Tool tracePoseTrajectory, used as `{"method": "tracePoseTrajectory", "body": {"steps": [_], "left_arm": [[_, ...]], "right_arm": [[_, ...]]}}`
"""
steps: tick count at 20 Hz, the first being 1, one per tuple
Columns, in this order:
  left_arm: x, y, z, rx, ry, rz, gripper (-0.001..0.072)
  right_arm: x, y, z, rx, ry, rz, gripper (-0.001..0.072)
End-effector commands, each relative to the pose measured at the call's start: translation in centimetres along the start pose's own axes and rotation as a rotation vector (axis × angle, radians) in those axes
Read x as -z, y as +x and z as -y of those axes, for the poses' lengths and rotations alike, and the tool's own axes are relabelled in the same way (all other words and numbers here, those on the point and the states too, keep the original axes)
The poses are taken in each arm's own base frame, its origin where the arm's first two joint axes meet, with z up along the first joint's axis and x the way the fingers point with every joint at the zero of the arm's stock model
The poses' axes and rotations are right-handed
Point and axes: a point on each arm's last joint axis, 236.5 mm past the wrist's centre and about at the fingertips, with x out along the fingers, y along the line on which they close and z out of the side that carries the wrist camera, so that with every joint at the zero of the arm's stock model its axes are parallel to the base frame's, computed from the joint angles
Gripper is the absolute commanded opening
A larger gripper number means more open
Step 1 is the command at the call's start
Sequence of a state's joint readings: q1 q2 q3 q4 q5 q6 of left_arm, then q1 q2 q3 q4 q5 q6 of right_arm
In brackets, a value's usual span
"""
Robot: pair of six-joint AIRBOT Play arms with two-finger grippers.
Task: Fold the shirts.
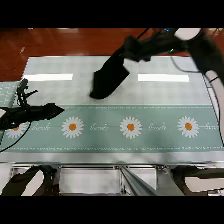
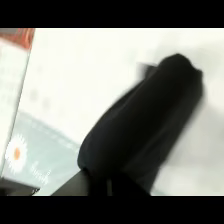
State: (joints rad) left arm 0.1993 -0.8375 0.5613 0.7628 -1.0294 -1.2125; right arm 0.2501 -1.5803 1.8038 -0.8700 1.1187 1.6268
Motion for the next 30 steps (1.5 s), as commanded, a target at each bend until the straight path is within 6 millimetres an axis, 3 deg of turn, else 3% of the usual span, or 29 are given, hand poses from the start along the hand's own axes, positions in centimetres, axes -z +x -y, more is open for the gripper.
{"method": "tracePoseTrajectory", "body": {"steps": [1,5,8,11,13,17,20,22,26,29,30], "left_arm": [[0.1,0.0,0.0,0.001,0.0,-0.004,0.0026],[0.4,0.0,0.1,0.006,0.0,-0.016,0.0026],[0.9,0.0,0.3,0.014,0.001,-0.038,0.0026],[0.8,0.0,0.3,0.013,0.001,-0.035,0.0026],[0.8,0.0,0.3,0.012,0.001,-0.032,0.0026],[0.0,0.0,0.0,-0.001,0.002,0.002,0.0026],[-0.7,0.0,-0.3,-0.012,0.002,0.03,0.0026],[-1.0,0.0,-0.4,-0.015,0.002,0.04,0.0026],[-1.3,0.0,-0.5,-0.02,0.001,0.054,0.0026],[-1.3,0.0,-0.5,-0.021,0.001,0.056,0.0026],[-1.3,0.0,-0.5,-0.021,0.001,0.056,0.0026]], "right_arm": [[-3.8,-7.4,2.1,0.107,0.016,0.07,0.0024],[-6.1,-16.8,6.9,0.196,0.118,0.195,0.0024],[-6.2,-23.8,9.8,0.275,0.203,0.287,0.0024],[-3.7,-29.4,13.1,0.392,0.316,0.301,0.0024],[-0.9,-32.4,15.2,0.5,0.385,0.269,0.0023],[5.7,-38.1,18.4,0.734,0.546,0.188,0.0022],[10.8,-40.7,20.1,0.831,0.686,0.196,0.0022],[16.6,-41.0,21.8,0.904,0.784,0.121,0.0022],[30.7,-41.8,23.9,1.097,1.103,-0.032,0.0023],[38.4,-42.9,24.3,1.246,1.243,-0.111,0.0023],[39.7,-43.0,24.4,1.287,1.266,-0.109,0.0024]]}}
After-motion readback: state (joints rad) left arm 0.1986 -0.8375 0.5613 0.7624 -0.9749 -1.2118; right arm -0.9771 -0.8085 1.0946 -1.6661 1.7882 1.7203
